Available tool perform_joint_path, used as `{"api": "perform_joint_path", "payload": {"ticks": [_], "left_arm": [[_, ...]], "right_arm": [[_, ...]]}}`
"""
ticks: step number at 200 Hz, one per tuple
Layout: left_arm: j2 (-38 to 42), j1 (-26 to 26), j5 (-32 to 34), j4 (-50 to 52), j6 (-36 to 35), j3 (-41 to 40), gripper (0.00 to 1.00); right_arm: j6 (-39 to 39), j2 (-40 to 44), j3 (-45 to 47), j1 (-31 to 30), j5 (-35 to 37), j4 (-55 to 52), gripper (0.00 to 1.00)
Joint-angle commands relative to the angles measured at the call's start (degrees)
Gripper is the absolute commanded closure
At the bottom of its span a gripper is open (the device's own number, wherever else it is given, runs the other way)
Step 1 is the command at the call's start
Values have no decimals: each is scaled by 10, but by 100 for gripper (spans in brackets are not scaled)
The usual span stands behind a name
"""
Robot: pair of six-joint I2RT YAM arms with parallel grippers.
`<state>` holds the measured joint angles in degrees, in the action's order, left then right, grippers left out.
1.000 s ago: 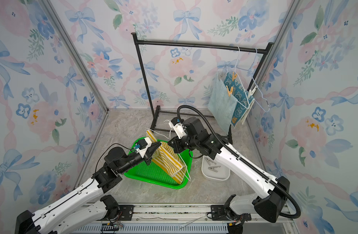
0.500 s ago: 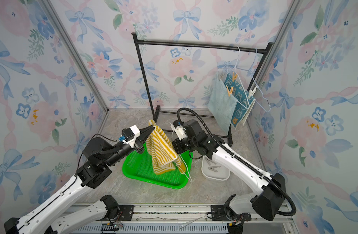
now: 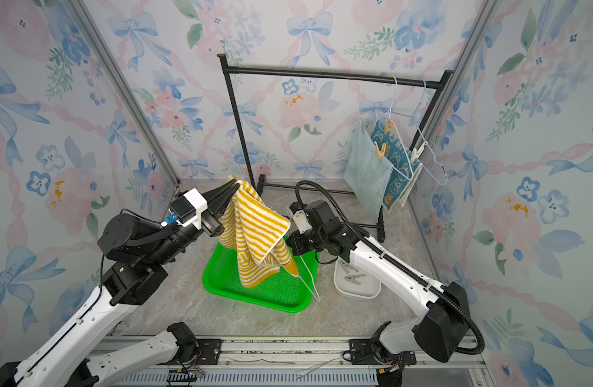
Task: Remove the clothespins securing towels to the hanger
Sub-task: Remove the towel from the hanger, then place the towel in the basket.
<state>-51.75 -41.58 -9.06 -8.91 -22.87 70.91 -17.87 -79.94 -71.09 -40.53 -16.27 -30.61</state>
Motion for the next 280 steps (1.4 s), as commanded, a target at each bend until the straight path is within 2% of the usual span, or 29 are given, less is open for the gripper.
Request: {"api": "perform_joint_path", "payload": {"ticks": [1, 68, 111, 165, 193, 246, 261, 280], "left_arm": [[12, 2, 21, -18, -19, 13, 100], [25, 2, 43, -4, -15, -25, 100], [46, 2, 59, -1, 2, -65, 100], [35, 1, -10, 6, 49, -116, 100], [25, 0, -27, -32, 100, -147, 100], [-15, -5, -48, -52, 149, -170, 100], [-13, -6, -26, -55, 160, -183, 100], [0, -6, 42, -70, 187, -228, 100]], "right_arm": [[-4, 1, 7, 8, 1, 6, 100], [11, 35, -1, 18, 42, -27, 100], [18, 75, 1, 52, 82, -60, 100], [28, 147, 7, 74, 130, -95, 100], [29, 182, 13, 86, 150, -107, 100], [25, 203, 23, 92, 152, -105, 100], [22, 201, 30, 93, 150, -100, 100], [20, 198, 36, 93, 147, -92, 100]]}}
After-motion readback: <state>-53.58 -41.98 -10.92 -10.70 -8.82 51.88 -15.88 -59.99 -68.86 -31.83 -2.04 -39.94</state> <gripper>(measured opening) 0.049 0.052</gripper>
